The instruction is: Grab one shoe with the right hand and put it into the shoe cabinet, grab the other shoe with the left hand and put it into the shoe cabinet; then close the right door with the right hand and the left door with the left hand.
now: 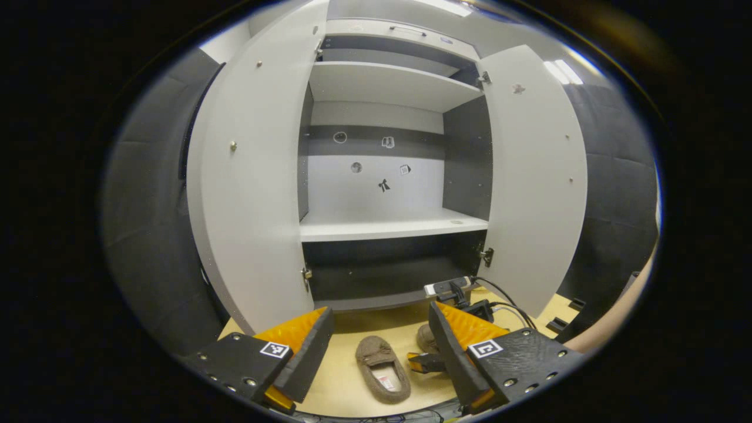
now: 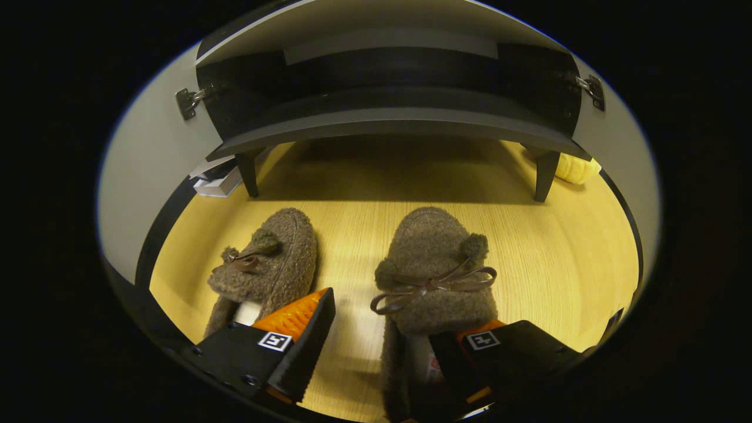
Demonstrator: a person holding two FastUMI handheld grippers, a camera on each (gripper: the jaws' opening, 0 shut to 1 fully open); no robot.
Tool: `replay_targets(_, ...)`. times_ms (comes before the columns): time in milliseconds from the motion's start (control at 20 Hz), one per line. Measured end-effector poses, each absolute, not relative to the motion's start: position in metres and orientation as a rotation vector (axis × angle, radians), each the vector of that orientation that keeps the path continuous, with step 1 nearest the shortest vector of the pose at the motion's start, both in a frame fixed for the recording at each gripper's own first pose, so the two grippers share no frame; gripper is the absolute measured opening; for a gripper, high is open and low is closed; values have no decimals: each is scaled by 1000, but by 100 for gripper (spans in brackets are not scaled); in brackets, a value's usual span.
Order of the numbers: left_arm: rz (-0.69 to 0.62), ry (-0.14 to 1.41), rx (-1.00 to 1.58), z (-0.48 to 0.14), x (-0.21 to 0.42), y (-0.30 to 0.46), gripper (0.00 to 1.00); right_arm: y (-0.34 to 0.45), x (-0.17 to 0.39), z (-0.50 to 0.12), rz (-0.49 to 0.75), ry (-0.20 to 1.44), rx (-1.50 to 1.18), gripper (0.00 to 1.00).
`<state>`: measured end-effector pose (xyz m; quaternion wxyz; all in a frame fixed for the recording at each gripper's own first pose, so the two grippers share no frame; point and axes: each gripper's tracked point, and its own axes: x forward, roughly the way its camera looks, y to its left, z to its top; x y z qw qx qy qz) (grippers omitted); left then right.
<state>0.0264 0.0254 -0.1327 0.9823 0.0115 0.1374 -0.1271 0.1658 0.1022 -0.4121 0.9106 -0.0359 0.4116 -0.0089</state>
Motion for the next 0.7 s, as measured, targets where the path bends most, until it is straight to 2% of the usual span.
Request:
replay_targets(50, -254, 275, 17, -132, 27, 25, 94, 95, 169, -415, -44, 847, -114, 86)
replay_targets(100, -254, 272, 15, -131, 28, 24, 89, 86, 168, -414, -69, 853, -144, 75)
replay_targets(150, -257, 269, 15, -131, 27, 23, 98, 86, 170, -412, -70, 850, -132, 53)
replay_targets(200, -258, 266, 16, -131, 26, 23, 89, 86, 166, -410, -67, 866, -121, 31)
replay_targets(250, -258, 264, 17, -130, 26, 23, 93, 84, 169, -413, -65, 872, -118, 37)
replay_targets(300, -258, 265, 16, -130, 28, 23, 93, 85, 167, -408, -53, 877, -96, 37)
replay_targets(350, -259, 267, 11, -132, 28, 23, 93, 88, 168, -411, -44, 887, -80, 20)
replay_targets(400, -261, 271, 6, -133, 27, 23, 98, 90, 167, -410, -52, 885, -68, 20)
replay_targets(450, -262, 273, 3, -135, 26, 23, 98, 88, 168, -410, -41, 888, -56, 8)
replay_targets(500, -263, 274, 1, -134, 26, 23, 93, 90, 164, -404, -32, 894, -42, 8)
replay_targets(550, -264, 272, 1, -133, 26, 23, 93, 91, 160, -406, -21, 905, -26, 3)
replay_targets(600, -267, 269, 2, -134, 25, 23, 98, 92, 156, -403, -16, 909, -10, 3)
replay_targets(650, -269, 264, 7, -134, 25, 23, 93, 90, 152, -400, -20, 912, 1, 3)
replay_targets(700, -273, 260, 14, -133, 25, 23, 98, 89, 146, -395, -26, 914, 13, 3)
